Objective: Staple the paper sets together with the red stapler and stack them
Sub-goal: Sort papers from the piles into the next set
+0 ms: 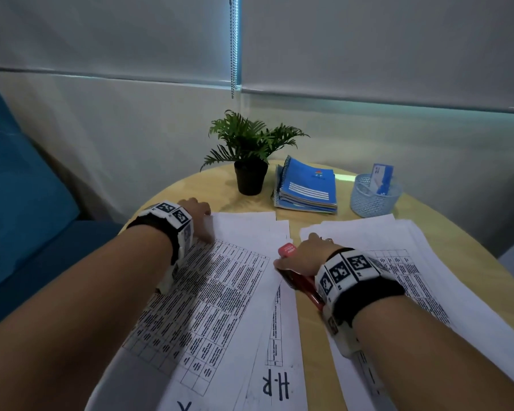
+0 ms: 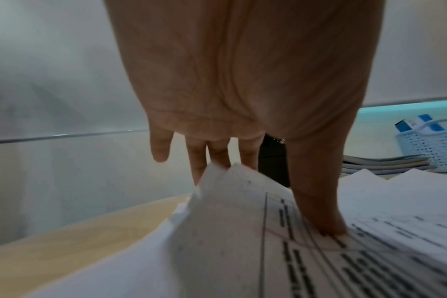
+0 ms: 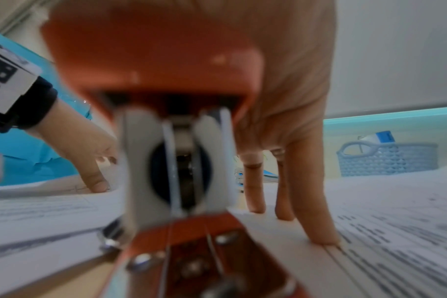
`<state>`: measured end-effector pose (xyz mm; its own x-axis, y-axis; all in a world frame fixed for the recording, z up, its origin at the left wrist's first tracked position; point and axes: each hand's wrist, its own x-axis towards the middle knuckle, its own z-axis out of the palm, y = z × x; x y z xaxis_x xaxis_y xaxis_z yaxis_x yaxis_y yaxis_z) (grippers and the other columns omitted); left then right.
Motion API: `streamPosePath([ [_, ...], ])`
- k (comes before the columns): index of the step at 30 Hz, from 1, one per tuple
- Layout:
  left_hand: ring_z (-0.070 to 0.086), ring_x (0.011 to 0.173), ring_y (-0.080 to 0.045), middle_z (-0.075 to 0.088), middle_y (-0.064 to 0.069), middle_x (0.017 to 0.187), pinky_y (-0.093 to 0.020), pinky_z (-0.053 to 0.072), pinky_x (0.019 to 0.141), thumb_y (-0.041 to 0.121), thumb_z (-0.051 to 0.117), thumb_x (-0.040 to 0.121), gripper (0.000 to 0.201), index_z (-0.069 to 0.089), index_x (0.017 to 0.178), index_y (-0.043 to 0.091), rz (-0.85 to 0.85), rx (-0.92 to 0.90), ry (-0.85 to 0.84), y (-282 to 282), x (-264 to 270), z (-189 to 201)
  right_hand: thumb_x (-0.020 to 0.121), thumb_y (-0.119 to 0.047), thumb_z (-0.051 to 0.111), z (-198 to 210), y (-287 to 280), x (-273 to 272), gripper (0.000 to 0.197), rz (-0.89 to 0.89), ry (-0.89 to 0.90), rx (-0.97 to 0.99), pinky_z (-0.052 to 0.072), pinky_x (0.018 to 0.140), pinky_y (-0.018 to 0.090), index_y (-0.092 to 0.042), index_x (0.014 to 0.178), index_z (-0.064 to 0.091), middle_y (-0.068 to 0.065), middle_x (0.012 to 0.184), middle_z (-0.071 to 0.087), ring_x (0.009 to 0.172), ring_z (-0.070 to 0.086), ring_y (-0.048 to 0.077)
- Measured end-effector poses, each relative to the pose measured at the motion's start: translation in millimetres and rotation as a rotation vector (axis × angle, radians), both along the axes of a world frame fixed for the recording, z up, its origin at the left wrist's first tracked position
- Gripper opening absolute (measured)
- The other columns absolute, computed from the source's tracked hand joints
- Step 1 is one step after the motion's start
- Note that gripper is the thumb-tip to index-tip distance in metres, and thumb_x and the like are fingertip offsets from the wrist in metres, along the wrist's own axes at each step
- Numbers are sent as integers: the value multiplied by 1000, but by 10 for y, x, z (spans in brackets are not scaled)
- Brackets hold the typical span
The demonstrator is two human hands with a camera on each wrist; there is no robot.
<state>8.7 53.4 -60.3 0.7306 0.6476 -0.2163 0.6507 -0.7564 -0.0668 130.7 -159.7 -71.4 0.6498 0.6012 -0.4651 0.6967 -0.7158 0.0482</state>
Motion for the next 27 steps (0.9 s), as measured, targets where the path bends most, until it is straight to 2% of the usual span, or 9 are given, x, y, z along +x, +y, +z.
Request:
streamPosePath([
  [6, 53, 108, -29, 52, -7, 122, -36, 39, 88, 43, 65, 80, 54, 44, 122, 17, 2, 41, -99, 0, -42, 0, 79, -76, 32, 6, -11, 13, 77, 9, 25, 8, 34, 103, 48, -31, 142, 34, 16, 139, 34, 124, 40, 37],
  [11, 55, 94, -26, 56, -9, 112, -35, 46, 81, 25, 59, 83, 33, 48, 113, 15, 22, -42, -315, -66, -124, 156, 78, -76, 44, 138, -194, -43, 70, -119, 168, 172, 47, 82, 31, -14, 109, 53, 4, 97, 55, 88, 61, 19],
  [13, 53, 86, -26, 58, -13, 105, -32, 43, 72, 16, 58, 83, 32, 46, 112, 9, 50, -103, -489, -127, -167, 252, 82, -69, 51, 174, -296, -47, 58, -195, 370, 315, 49, 68, 24, -12, 95, 60, 0, 78, 68, 68, 66, 12],
  [14, 53, 82, -26, 58, -13, 100, -30, 41, 68, 14, 57, 84, 31, 44, 111, 9, 62, -138, -574, -170, -193, 306, 82, -66, 55, 181, -339, -64, 58, -233, 510, 388, 54, 70, 25, -10, 95, 63, 1, 75, 72, 65, 68, 13],
  [16, 52, 76, -23, 56, -8, 94, -27, 38, 58, 13, 57, 84, 27, 46, 109, 12, 71, -208, -722, -286, -257, 447, 74, -72, 57, 209, -426, -71, 71, -260, 668, 531, 55, 88, 37, -7, 101, 67, 7, 85, 75, 76, 72, 20],
  [18, 52, 71, -16, 56, -3, 91, -23, 38, 52, 14, 58, 85, 19, 51, 102, 16, 40, -261, -858, -402, -316, 622, 70, -82, 49, 233, -492, -97, 75, -221, 663, 639, 49, 96, 39, -14, 96, 70, 5, 88, 75, 86, 71, 22],
  [20, 54, 70, -12, 60, -1, 89, -22, 41, 55, 16, 62, 85, 12, 56, 95, 18, 8, -342, -1023, -496, -355, 810, 77, -74, 50, 227, -540, -148, 62, -233, 746, 812, 46, 100, 39, -17, 94, 68, 2, 94, 74, 93, 69, 20],
  [23, 56, 71, -16, 61, 2, 84, -27, 46, 61, 16, 64, 84, 14, 55, 81, 26, -23, -462, -1243, -607, -387, 1104, 68, -73, 64, 206, -601, -227, 70, -298, 931, 1007, 42, 105, 45, -16, 108, 59, -1, 109, 67, 105, 62, 19],
  [27, 45, 60, -9, 54, 6, 77, -20, 40, 52, 23, 61, 87, 12, 49, 86, 26, -43, -326, -1373, -762, -384, 1430, 79, -51, 59, 314, -740, -277, 48, -285, 1105, 1198, 55, 62, 30, -7, 98, 58, 4, 77, 66, 66, 65, 15],
])
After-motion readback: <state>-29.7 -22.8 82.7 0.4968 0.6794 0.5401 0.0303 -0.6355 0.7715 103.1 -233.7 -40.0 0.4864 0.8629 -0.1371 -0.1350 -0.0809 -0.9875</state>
